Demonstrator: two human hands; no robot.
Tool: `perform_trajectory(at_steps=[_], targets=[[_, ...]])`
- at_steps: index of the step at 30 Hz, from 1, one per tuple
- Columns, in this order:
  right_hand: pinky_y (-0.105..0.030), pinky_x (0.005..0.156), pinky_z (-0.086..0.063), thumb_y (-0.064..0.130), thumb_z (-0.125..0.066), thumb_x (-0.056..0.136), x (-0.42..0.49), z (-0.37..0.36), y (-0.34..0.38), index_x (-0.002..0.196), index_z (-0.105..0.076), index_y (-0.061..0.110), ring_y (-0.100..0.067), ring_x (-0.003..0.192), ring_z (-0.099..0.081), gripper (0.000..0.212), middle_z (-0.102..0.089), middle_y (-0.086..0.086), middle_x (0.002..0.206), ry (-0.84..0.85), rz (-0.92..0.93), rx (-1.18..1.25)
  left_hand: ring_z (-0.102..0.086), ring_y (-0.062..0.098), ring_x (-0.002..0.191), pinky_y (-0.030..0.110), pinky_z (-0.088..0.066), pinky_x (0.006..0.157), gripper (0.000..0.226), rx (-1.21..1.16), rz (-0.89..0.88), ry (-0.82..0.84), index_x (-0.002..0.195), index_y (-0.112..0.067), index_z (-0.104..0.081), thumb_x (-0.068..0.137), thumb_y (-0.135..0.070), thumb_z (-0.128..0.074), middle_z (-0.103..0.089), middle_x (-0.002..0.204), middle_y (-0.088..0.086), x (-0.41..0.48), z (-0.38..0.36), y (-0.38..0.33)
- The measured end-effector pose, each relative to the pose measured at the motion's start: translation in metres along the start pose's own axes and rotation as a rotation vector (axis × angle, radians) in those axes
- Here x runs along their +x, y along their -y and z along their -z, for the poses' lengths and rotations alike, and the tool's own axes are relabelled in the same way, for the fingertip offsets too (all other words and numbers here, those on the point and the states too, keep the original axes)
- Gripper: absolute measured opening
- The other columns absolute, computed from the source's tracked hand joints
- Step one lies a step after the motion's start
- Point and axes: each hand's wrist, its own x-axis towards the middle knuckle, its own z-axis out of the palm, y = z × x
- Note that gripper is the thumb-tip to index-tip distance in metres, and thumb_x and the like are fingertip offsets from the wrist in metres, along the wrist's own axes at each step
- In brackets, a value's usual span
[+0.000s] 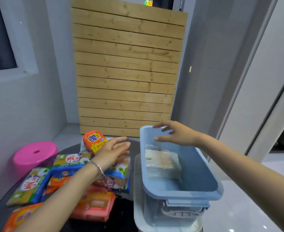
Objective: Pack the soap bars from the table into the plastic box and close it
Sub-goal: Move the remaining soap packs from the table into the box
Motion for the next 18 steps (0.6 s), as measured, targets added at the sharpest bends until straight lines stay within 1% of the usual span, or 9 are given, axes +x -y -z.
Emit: perform_trajectory(at_steps=[2, 3, 6, 8, 10, 12, 14, 16, 18], targets=[[-0.026, 0.097, -0.044, 0.044, -0.067, 0.081, -0.006, -0.003, 0.024, 0.125, -0.056, 0.029, -0.008, 0.117, -0.053, 0.047, -0.055, 0.011, 0.13, -0.001, 0.075, 0.067, -0.06, 0.014, 0.11, 0.024, -0.051, 0.088, 0.036, 0.245, -0.13, -0.014, 0.115, -0.027, -0.055, 0.081, -0.029, -0.066, -0.062, 0.12, -0.001, -0.005, 0.024, 0.005], [-0.024, 0.097, -0.044, 0.046, -0.066, 0.081, -0.008, -0.008, 0.035, 0.124, -0.056, 0.03, -0.005, 0.116, -0.053, 0.047, -0.055, 0.013, 0.129, 0.022, 0.093, 0.086, -0.056, 0.013, 0.116, 0.025, -0.048, 0.094, 0.049, 0.441, -0.17, 0.005, 0.121, -0.028, -0.052, 0.076, -0.038, -0.07, -0.058, 0.125, -0.002, -0.007, 0.036, 0.009], [-0.025, 0.1, -0.041, 0.046, -0.065, 0.083, -0.011, -0.028, 0.056, 0.125, -0.056, 0.029, -0.005, 0.118, -0.05, 0.047, -0.054, 0.013, 0.131, 0.081, 0.097, 0.079, -0.033, 0.016, 0.136, 0.036, -0.031, 0.112, 0.09, 1.082, -0.161, 0.155, 0.14, -0.03, -0.033, 0.064, -0.061, -0.07, -0.037, 0.147, -0.003, -0.006, 0.056, 0.024], [-0.024, 0.101, -0.039, 0.043, -0.066, 0.083, -0.012, -0.042, 0.06, 0.126, -0.056, 0.027, -0.007, 0.12, -0.048, 0.047, -0.053, 0.009, 0.131, 0.083, 0.077, 0.086, -0.021, 0.018, 0.142, 0.04, -0.023, 0.115, 0.102, 1.292, -0.15, 0.248, 0.144, -0.031, -0.022, 0.059, -0.067, -0.067, -0.024, 0.154, -0.002, 0.001, 0.061, 0.03], [-0.021, 0.099, -0.036, 0.042, -0.067, 0.083, -0.014, -0.053, 0.057, 0.126, -0.057, 0.026, -0.006, 0.119, -0.047, 0.047, -0.053, 0.008, 0.131, 0.08, 0.052, 0.087, -0.028, 0.021, 0.136, 0.042, -0.031, 0.11, 0.104, 1.353, -0.136, 0.271, 0.142, -0.033, -0.025, 0.053, -0.071, -0.065, -0.032, 0.148, -0.001, 0.008, 0.062, 0.029], [-0.021, 0.101, -0.035, 0.043, -0.067, 0.083, -0.018, -0.06, 0.053, 0.124, -0.058, 0.027, -0.005, 0.122, -0.046, 0.045, -0.054, 0.009, 0.13, 0.066, 0.04, 0.09, -0.041, 0.019, 0.117, 0.04, -0.041, 0.096, 0.093, 1.377, -0.157, 0.253, 0.128, -0.037, -0.037, 0.047, -0.073, -0.064, -0.045, 0.126, -0.004, 0.012, 0.06, 0.028], [-0.023, 0.104, -0.036, 0.046, -0.066, 0.082, -0.022, -0.063, 0.05, 0.123, -0.059, 0.029, -0.004, 0.125, -0.045, 0.045, -0.054, 0.013, 0.13, 0.051, 0.031, 0.115, -0.041, 0.012, 0.097, 0.037, -0.044, 0.086, 0.079, 1.351, -0.187, 0.226, 0.109, -0.043, -0.041, 0.041, -0.076, -0.063, -0.043, 0.103, -0.01, 0.009, 0.06, 0.027], [-0.027, 0.107, -0.036, 0.051, -0.065, 0.081, -0.027, -0.063, 0.049, 0.123, -0.058, 0.033, -0.003, 0.126, -0.044, 0.046, -0.053, 0.016, 0.131, 0.057, 0.017, 0.129, -0.044, 0.009, 0.09, 0.033, -0.045, 0.079, 0.07, 1.259, -0.226, 0.209, 0.096, -0.046, -0.038, 0.039, -0.075, -0.066, -0.044, 0.096, -0.015, 0.004, 0.063, 0.024], [-0.029, 0.108, -0.038, 0.052, -0.065, 0.08, -0.03, -0.062, 0.047, 0.126, -0.055, 0.033, -0.003, 0.127, -0.044, 0.051, -0.052, 0.017, 0.132, 0.064, 0.014, 0.148, -0.051, 0.008, 0.09, 0.03, -0.049, 0.079, 0.069, 1.143, -0.282, 0.194, 0.098, -0.041, -0.043, 0.042, -0.069, -0.073, -0.052, 0.097, -0.015, -0.004, 0.067, 0.014]])
